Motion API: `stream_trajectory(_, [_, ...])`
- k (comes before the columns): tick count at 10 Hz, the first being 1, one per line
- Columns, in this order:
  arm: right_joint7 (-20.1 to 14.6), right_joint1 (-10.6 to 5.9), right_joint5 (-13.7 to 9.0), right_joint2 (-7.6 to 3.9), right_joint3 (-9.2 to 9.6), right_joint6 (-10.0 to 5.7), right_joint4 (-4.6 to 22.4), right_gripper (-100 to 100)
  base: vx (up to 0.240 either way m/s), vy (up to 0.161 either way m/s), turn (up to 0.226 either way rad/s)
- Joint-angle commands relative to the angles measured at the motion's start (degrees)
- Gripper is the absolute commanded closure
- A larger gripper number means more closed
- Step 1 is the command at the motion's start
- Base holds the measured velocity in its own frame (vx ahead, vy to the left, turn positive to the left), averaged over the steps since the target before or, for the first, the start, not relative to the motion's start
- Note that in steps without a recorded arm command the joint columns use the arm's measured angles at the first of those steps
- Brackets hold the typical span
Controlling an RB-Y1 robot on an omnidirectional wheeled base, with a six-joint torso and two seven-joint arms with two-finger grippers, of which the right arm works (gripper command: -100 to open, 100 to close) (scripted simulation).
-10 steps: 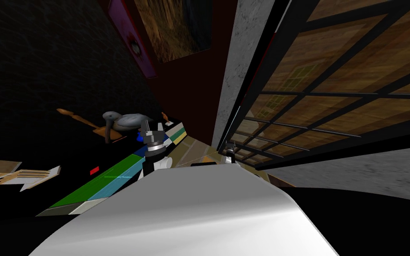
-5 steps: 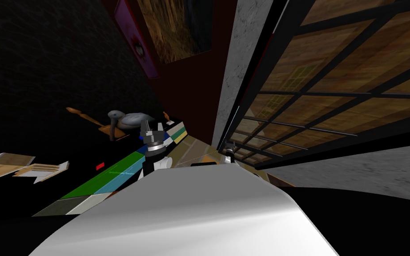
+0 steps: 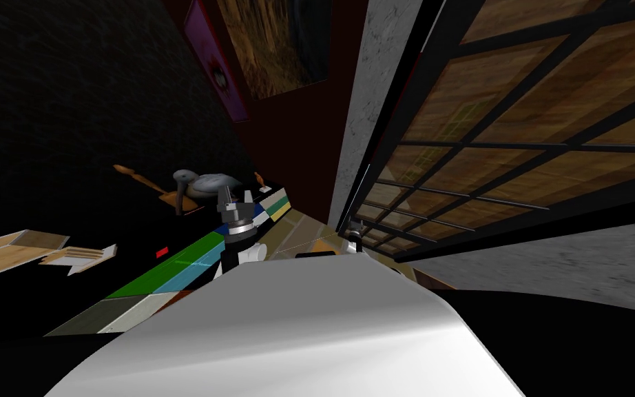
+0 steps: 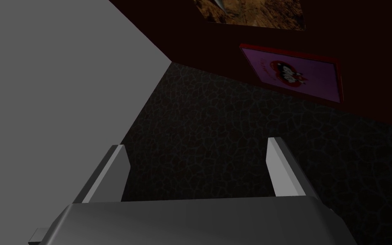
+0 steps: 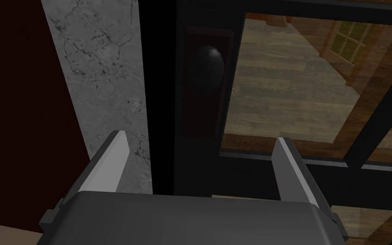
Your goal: Pull the door open
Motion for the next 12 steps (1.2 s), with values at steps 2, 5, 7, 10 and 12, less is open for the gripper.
stream_trajectory(2, [-2.70,-0.11,-1.03,0.17,0.41,0.02,-0.11,-100,-0.035,-0.007,0.017])
stream_trajectory(5, [-3.99,0.77,-1.03,-1.46,0.42,-0.13,0.12,-100,0.086,-0.006,0.035])
stream_trajectory(7, [-6.38,1.90,-1.30,-3.62,0.54,-0.36,0.45,-100,0.180,-0.005,0.054])
stream_trajectory(10, [-7.69,2.51,-1.46,-4.81,0.61,-0.48,0.64,-100,0.138,-0.001,0.027])
stream_trajectory(12, [-10.69,3.92,-1.80,-7.52,0.76,-0.77,1.06,-100,0.135,-0.024,0.074])
